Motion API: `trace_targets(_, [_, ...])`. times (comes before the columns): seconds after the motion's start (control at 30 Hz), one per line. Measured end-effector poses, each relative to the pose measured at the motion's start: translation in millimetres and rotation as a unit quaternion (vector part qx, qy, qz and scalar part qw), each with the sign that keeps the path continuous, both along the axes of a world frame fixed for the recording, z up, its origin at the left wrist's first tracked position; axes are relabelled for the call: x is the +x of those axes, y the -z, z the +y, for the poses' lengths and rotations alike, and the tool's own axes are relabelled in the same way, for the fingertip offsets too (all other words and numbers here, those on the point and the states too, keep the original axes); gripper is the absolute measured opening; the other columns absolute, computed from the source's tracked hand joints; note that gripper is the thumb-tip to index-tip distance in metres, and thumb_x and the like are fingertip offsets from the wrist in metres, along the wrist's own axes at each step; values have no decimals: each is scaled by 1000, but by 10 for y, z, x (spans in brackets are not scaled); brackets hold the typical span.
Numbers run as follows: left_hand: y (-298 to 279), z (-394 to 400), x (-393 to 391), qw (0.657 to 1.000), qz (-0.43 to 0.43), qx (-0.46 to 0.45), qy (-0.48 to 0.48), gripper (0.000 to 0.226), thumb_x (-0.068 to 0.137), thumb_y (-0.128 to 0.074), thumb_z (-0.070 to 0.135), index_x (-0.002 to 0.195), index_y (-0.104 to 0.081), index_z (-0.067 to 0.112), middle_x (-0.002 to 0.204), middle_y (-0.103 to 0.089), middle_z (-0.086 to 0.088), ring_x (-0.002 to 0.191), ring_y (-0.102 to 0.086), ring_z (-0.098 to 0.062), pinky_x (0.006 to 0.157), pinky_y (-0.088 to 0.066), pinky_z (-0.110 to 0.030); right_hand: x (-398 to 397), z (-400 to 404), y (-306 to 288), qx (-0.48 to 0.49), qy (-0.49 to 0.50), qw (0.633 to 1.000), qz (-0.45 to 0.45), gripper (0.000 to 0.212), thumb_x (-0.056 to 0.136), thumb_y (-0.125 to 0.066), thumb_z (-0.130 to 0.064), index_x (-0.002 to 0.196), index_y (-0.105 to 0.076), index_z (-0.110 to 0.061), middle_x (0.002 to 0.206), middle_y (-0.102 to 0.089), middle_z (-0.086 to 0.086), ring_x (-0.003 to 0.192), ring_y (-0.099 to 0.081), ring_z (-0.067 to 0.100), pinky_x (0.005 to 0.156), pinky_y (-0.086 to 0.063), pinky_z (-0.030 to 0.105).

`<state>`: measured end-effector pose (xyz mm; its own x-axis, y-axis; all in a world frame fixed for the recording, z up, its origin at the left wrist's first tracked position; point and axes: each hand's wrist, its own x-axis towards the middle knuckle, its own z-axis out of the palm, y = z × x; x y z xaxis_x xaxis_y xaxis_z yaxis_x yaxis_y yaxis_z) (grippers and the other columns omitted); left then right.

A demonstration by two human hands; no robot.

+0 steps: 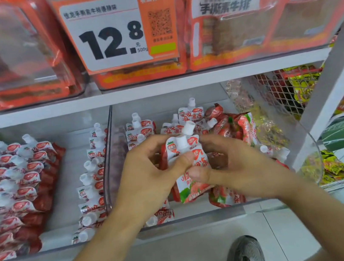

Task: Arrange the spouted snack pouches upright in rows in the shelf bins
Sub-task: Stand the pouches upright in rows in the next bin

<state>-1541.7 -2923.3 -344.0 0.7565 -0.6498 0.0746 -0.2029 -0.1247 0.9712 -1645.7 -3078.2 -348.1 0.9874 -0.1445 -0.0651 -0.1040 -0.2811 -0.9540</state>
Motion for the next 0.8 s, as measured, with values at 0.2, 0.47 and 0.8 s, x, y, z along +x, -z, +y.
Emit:
trace_targets(0.2, [-11, -11, 24, 989, -107, 53, 92, 26, 79, -77, 28, 103, -66, 29, 99, -71, 15, 94, -67, -5, 82, -55, -32, -23, -253, -10, -50, -10, 999, 0, 62, 65, -90, -26, 118, -58, -30, 114, -69, -6, 103, -68, 14, 89, -56, 45])
trace_targets(0.47, [100, 88, 95, 870, -275, 304, 275, 42, 75, -71, 53, 114, -62, 40, 105, -64, 20, 93, -57, 3, 80, -50, -27, 1, -181, 175, -276, -155, 943, 102, 32, 79, -74, -50, 102, -64, -29, 96, -69, -14, 87, -64, 1, 79, -54, 32])
trace_targets(0.8, [43, 134, 119, 888, -244, 279, 273, 65, 73, -69, 61, 132, -48, 43, 122, -58, 26, 111, -53, 7, 96, -45, -24, 94, -273, 117, -180, -160, 961, 133, 30, 85, -75, -26, 114, -72, -23, 102, -73, -13, 90, -68, -3, 85, -56, 23])
